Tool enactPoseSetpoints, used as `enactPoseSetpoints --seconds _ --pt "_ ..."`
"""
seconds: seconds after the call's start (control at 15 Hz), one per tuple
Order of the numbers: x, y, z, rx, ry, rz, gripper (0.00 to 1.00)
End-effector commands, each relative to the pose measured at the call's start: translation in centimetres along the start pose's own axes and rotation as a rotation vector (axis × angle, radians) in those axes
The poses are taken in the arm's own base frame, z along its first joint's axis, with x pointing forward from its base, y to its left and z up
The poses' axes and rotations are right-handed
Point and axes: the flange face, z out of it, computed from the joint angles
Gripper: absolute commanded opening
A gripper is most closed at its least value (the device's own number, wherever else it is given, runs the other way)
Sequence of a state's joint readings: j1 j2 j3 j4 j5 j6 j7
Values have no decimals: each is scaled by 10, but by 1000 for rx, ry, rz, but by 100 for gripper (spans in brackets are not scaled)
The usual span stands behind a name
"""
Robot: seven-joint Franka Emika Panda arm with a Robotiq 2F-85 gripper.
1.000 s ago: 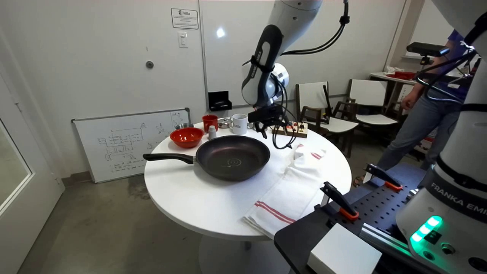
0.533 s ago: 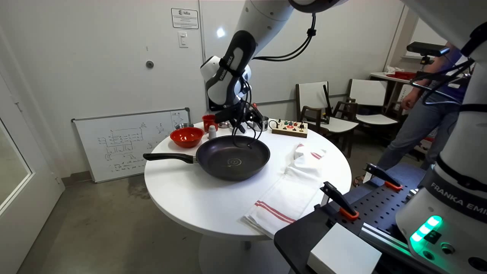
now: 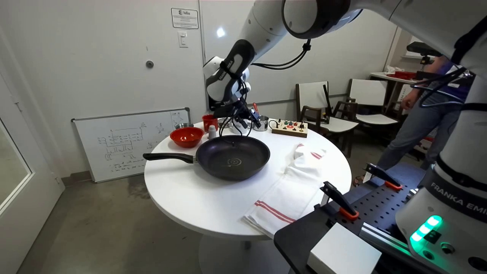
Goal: Pick up the kitchen towel and wipe the pan
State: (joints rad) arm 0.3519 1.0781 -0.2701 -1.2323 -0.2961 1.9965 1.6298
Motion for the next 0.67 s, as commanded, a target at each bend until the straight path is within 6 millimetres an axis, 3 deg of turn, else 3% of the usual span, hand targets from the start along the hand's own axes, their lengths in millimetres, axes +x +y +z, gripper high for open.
enactPoseSetpoints --seconds 0.0,0.33,0.6 --pt "29 -2 14 103 -68 89 100" --pt "72 23 44 191 -115 146 100" --pt "110 68 72 199 -163 218 100"
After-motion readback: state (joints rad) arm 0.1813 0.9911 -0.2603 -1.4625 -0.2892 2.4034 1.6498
